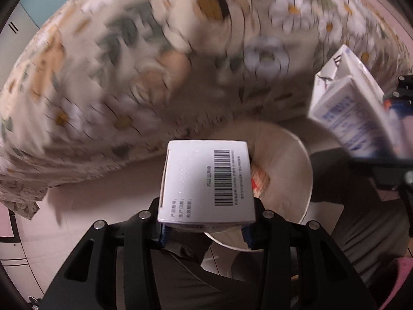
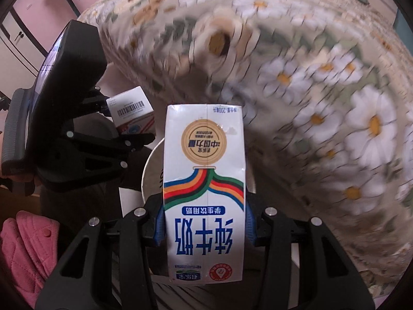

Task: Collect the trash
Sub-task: 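Carry the white box and milk carton with both tools over the bin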

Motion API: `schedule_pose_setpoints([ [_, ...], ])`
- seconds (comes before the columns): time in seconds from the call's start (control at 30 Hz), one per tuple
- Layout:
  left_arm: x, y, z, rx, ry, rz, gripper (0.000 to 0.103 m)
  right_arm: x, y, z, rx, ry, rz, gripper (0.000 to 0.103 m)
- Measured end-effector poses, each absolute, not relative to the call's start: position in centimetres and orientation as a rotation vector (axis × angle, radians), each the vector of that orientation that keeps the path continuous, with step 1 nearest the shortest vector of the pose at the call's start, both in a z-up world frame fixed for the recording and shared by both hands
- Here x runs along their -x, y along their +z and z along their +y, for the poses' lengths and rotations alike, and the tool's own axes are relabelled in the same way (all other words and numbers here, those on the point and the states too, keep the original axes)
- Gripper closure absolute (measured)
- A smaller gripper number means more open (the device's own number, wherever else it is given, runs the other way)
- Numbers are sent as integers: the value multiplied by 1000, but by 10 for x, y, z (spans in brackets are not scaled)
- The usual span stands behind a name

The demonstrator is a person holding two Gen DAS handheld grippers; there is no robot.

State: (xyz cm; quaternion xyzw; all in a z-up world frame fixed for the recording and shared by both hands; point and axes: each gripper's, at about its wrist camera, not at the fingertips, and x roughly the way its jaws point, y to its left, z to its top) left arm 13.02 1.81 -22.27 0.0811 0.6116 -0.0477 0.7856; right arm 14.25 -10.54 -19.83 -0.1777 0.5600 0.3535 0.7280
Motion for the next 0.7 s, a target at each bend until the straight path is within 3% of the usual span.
schedule_pose_setpoints([
  [0.7,-144,-320,14,-118,-110,1502,59,-164,-310,-92,268,737,1475,55],
])
